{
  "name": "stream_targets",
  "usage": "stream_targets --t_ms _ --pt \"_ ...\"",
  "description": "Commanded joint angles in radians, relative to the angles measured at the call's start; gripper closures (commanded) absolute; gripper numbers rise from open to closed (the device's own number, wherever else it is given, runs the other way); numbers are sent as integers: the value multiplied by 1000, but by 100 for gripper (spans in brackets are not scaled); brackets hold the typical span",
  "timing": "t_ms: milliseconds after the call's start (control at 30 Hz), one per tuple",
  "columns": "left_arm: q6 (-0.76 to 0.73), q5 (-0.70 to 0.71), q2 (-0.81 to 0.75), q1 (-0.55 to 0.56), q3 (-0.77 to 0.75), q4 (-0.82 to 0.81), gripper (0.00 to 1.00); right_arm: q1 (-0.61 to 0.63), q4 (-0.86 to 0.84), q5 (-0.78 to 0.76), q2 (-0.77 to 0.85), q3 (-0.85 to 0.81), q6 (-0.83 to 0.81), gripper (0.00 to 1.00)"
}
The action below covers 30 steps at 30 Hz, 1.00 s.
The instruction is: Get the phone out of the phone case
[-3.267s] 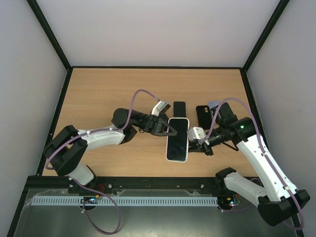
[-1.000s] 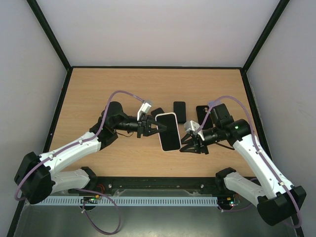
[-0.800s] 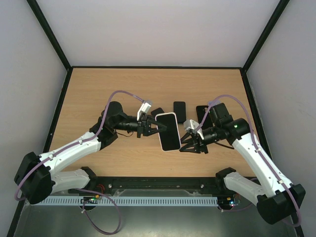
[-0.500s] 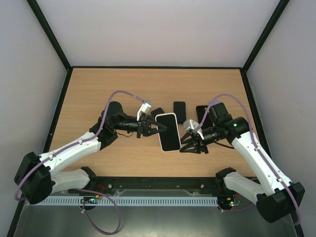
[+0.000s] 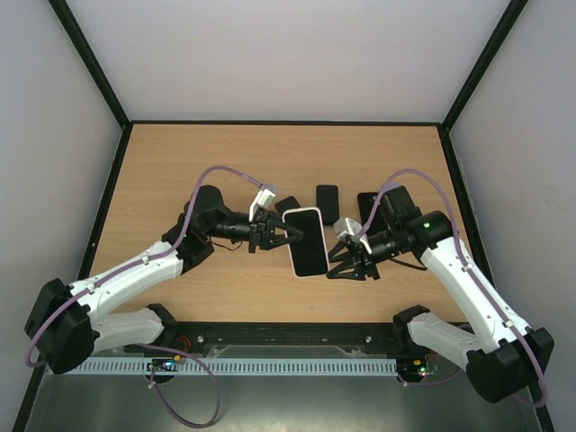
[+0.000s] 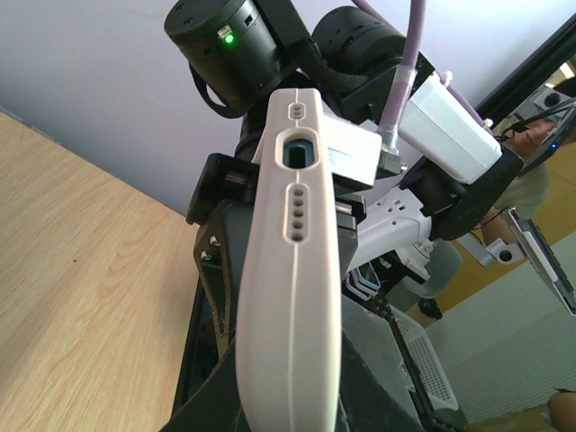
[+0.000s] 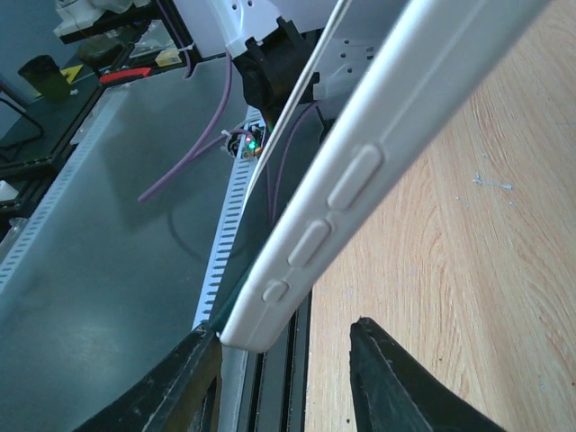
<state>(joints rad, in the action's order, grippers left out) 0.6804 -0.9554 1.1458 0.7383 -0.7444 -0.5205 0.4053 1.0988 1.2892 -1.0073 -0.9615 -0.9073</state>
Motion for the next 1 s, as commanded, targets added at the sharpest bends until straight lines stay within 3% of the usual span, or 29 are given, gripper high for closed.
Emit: stream_targets --t_ms 0,133,367,533,800,967 --pt "-20 -12 -29 6 2 -33 97 0 23 43 3 -34 -16 61" --pt "-19 -13 -26 6 3 -36 97 0 23 46 3 -34 -13 61" --pt "5 -23 -27 6 1 -58 97 0 20 25 6 -21 -43 71" --pt "83 -85 -11 12 5 -153 97 0 13 2 8 -11 -74 73" --pt "108 -138 -12 56 -20 -166 97 0 -43 -13 -11 -23 -52 75" --pt "136 -194 -9 77 -62 -158 97 0 -100 -113 0 -44 -56 75"
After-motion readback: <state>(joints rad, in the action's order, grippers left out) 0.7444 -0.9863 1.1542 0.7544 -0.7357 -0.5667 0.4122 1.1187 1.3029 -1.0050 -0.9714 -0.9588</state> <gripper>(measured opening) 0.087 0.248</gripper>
